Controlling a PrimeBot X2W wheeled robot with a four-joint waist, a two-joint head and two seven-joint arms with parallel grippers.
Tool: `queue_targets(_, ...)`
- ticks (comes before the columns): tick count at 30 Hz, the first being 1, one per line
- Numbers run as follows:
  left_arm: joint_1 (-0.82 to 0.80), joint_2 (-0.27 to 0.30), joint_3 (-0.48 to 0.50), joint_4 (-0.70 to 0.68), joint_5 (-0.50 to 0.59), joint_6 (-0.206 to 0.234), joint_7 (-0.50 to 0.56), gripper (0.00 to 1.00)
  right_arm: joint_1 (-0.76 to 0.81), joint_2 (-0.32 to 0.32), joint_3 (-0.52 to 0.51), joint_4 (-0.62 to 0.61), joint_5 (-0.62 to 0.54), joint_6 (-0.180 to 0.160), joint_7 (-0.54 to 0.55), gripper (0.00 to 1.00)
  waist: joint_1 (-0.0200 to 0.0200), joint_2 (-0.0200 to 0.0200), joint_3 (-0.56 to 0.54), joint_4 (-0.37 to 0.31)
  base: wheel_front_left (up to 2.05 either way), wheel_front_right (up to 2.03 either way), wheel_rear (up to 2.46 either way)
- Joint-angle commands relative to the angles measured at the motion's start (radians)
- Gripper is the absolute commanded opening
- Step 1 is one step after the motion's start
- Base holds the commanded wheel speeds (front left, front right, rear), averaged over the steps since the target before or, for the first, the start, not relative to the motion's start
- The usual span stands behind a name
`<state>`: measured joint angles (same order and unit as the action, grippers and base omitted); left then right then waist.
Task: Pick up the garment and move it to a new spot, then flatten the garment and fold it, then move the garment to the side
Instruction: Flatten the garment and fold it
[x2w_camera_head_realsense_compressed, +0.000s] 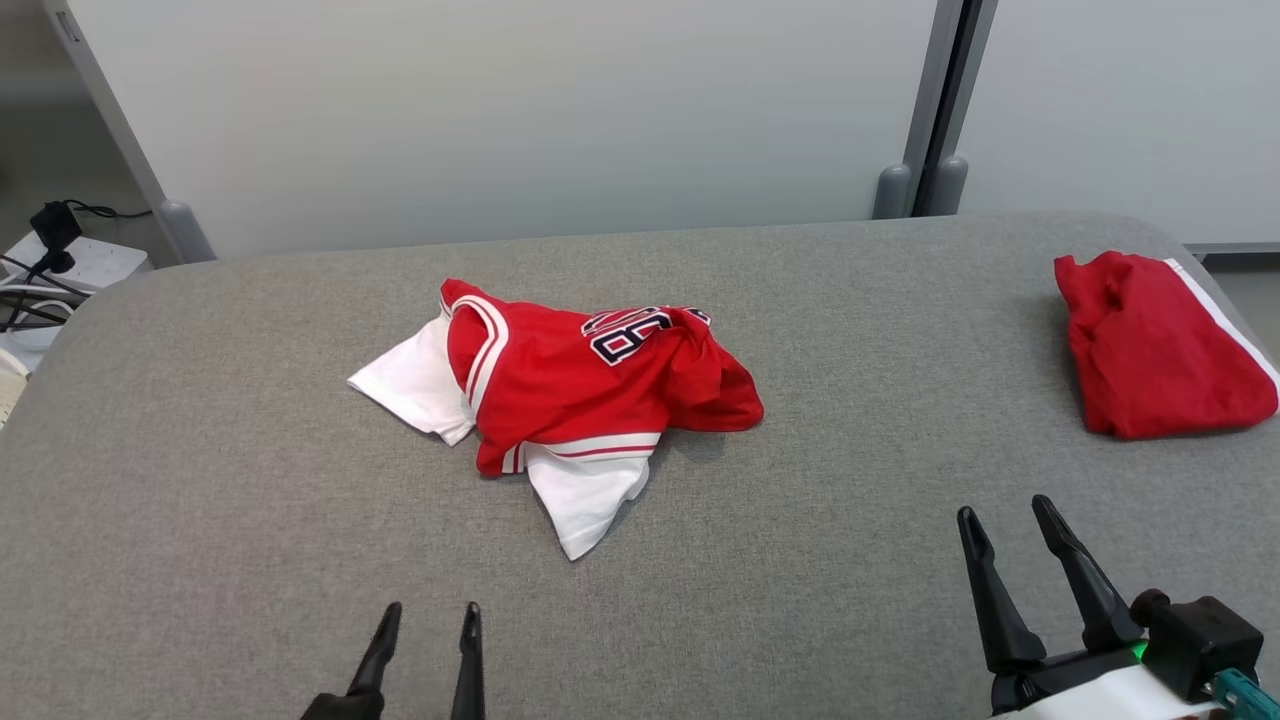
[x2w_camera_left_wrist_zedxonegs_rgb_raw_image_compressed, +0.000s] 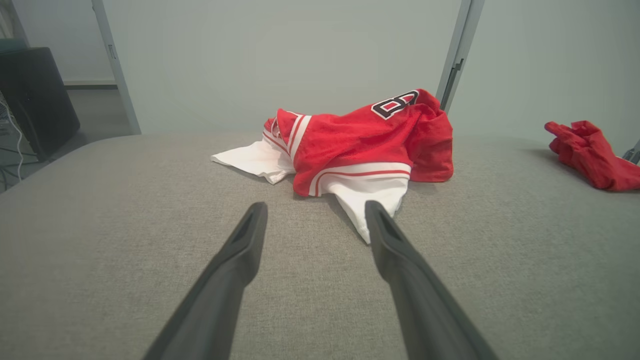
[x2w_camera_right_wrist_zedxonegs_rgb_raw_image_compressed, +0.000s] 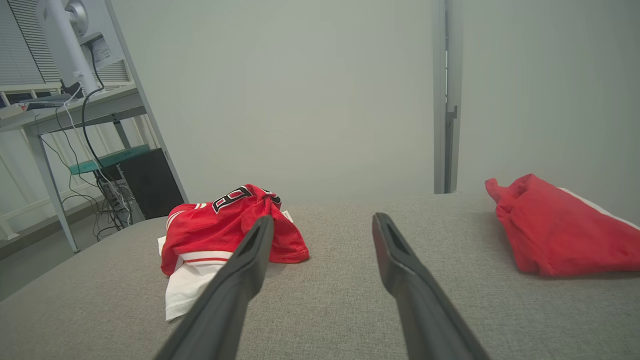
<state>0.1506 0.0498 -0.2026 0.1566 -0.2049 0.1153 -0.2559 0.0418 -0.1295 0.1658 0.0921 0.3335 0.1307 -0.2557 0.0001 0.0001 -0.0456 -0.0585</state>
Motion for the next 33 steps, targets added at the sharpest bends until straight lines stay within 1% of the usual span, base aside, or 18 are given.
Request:
queue_targets(1, -0.068, 0.001, 0.011, -0.001, -0.014, -0.004, -0.006, 1.00, -0.020, -0.016, 0.022, -0.030, 0.007, 0.000, -0.006, 1.00, -0.0001, -0.0001, 0.005, 0.000, 0.00, 0.00, 0.00)
queue_targets(8, -0.195, 0.000, -0.089, 0.145, -0.103, -0.008, -0.006, 1.00, -0.044, -0.023, 0.043, -0.034, 0.011, 0.000, -0.006, 1.00, -0.0001, -0.0001, 0.051, -0.015, 0.00, 0.00, 0.00)
queue_targets(12, -0.273, 0.000, -0.129, 0.238, -0.181, 0.013, -0.006, 1.00, -0.061, -0.032, 0.053, -0.033, 0.015, 0.000, -0.006, 1.00, -0.0001, -0.0001, 0.087, -0.034, 0.00, 0.00, 0.00)
queue_targets(16, -0.359, 0.000, -0.179, 0.346, -0.218, 0.033, -0.006, 1.00, -0.082, -0.041, 0.058, -0.036, 0.018, 0.000, -0.006, 1.00, -0.0001, -0.0001, 0.133, -0.049, 0.00, 0.00, 0.00)
queue_targets(22, -0.472, 0.000, -0.237, 0.488, -0.275, 0.041, -0.006, 1.00, -0.118, -0.052, 0.066, -0.042, 0.021, 0.000, -0.006, 1.00, -0.0001, -0.0001, 0.186, -0.072, 0.00, 0.00, 0.00)
queue_targets(27, -0.532, 0.000, -0.269, 0.544, -0.307, 0.045, -0.006, 1.00, -0.145, -0.060, 0.072, -0.045, 0.022, 0.000, -0.006, 1.00, -0.0001, -0.0001, 0.219, -0.086, 0.00, 0.00, 0.00)
queue_targets(33, -0.564, 0.000, -0.291, 0.585, -0.326, 0.052, -0.006, 1.00, -0.161, -0.064, 0.074, -0.046, 0.022, 0.000, -0.006, 1.00, -0.0001, -0.0001, 0.234, -0.093, 0.00, 0.00, 0.00)
